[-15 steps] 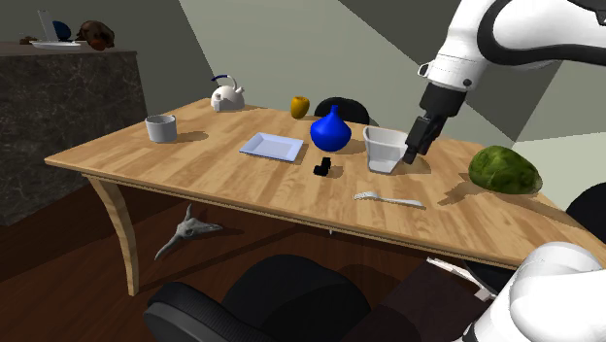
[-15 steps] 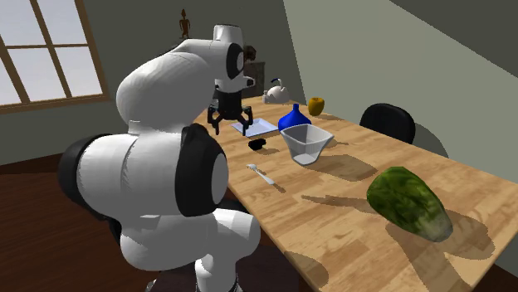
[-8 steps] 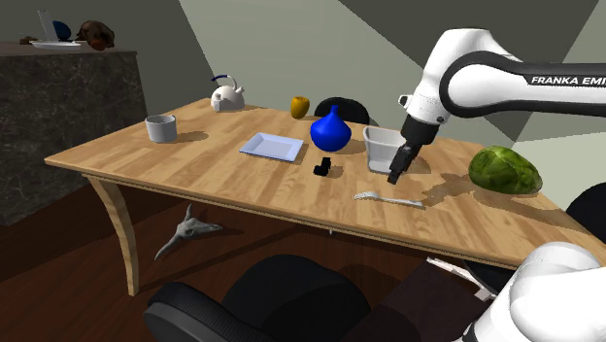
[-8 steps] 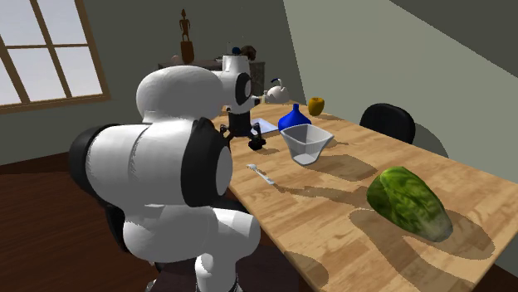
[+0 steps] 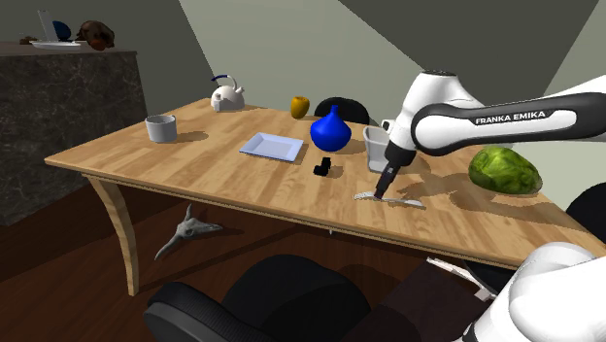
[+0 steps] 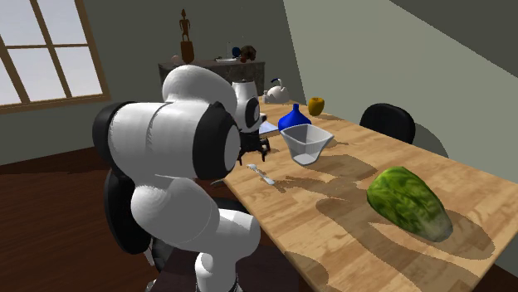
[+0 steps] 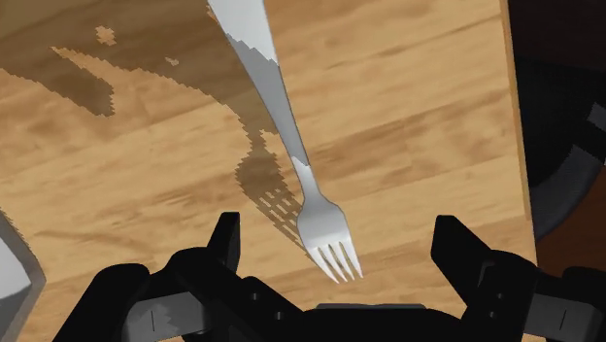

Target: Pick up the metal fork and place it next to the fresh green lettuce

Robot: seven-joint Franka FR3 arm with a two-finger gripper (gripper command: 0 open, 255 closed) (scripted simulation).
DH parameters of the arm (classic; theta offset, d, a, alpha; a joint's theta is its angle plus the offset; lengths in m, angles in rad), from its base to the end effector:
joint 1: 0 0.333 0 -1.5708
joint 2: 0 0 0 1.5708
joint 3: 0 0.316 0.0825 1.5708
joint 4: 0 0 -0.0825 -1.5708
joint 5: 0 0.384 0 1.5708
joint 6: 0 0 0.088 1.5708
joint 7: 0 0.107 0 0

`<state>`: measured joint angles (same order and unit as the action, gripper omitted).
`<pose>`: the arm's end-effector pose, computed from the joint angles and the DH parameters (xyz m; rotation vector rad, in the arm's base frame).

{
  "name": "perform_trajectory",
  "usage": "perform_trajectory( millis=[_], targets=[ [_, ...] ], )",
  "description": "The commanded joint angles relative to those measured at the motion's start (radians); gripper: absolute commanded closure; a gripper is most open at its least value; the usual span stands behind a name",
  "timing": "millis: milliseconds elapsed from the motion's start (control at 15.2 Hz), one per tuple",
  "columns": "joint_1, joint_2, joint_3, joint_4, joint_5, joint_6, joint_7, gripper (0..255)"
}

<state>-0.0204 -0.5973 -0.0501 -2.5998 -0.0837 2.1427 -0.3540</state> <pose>0.3748 -0.0304 0.4611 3.0204 0.5038 0.1959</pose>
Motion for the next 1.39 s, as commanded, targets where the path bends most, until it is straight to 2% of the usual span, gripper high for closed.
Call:
perform_trajectory(
  millis=[0,396,858,924,1320],
  targets=[
    [-0.003,0.02,-0.006,-0.022,-0.007,0.047,-0.009,0],
    [-0.006,0.068,-0.011,-0.064,-0.013,0.137,-0.007,0],
    [-0.006,0.068,-0.011,-0.064,-0.013,0.136,-0.007,0],
    [-0.006,0.068,-0.011,-0.064,-0.013,0.136,-0.007,255],
    [-0.005,0.068,-0.011,-0.063,-0.012,0.136,-0.007,255]
  ],
)
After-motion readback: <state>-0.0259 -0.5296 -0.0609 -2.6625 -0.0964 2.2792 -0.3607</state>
